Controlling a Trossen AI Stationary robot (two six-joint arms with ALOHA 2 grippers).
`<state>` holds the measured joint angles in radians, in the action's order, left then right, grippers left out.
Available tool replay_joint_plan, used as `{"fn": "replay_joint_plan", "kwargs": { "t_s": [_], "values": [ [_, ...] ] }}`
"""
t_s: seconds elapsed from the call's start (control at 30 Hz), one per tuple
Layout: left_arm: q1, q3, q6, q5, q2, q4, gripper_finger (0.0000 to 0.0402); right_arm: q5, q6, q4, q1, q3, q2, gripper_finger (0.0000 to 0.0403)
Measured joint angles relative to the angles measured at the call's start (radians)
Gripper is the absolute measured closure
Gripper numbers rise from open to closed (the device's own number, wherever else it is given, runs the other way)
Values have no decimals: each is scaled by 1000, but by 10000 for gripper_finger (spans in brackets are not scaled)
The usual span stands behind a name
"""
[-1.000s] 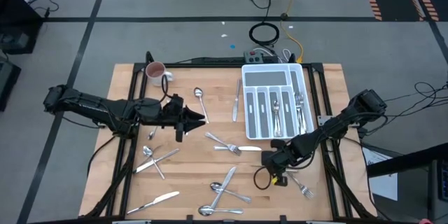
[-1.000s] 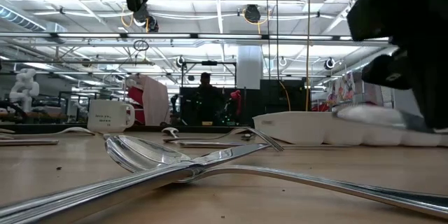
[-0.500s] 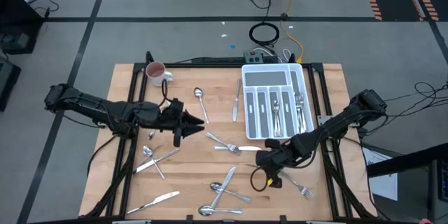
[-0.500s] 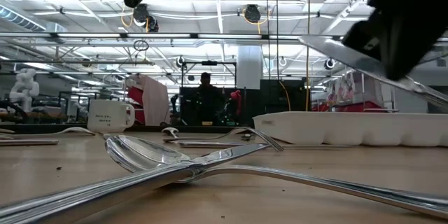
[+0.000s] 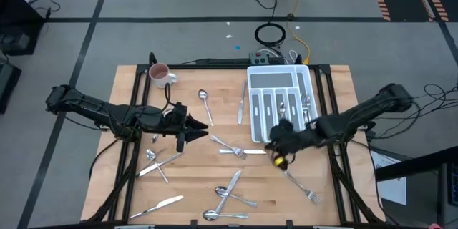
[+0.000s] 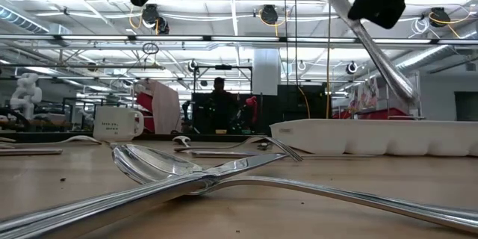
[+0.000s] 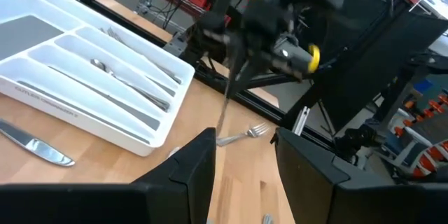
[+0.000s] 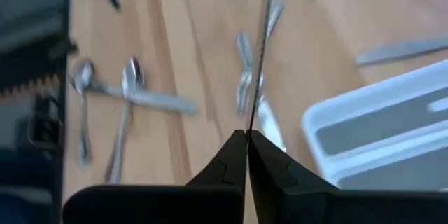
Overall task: Sort silverware
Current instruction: Put the knife in the left section of the silverware tray
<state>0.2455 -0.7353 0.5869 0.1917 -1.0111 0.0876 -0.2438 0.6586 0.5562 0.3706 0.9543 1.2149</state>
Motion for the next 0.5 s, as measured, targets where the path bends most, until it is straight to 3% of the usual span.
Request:
{"fn": "replay_joint_plan", "kwargs": {
  "t_s": [0.23, 0.5],
  "values": [
    [0, 0, -19, 20, 0, 0, 249, 2, -113, -43, -221, -71, -221, 403],
    [0, 0, -18, 27, 0, 0, 249, 344, -232, -262, -548, -163, -222, 403]
  ]
}}
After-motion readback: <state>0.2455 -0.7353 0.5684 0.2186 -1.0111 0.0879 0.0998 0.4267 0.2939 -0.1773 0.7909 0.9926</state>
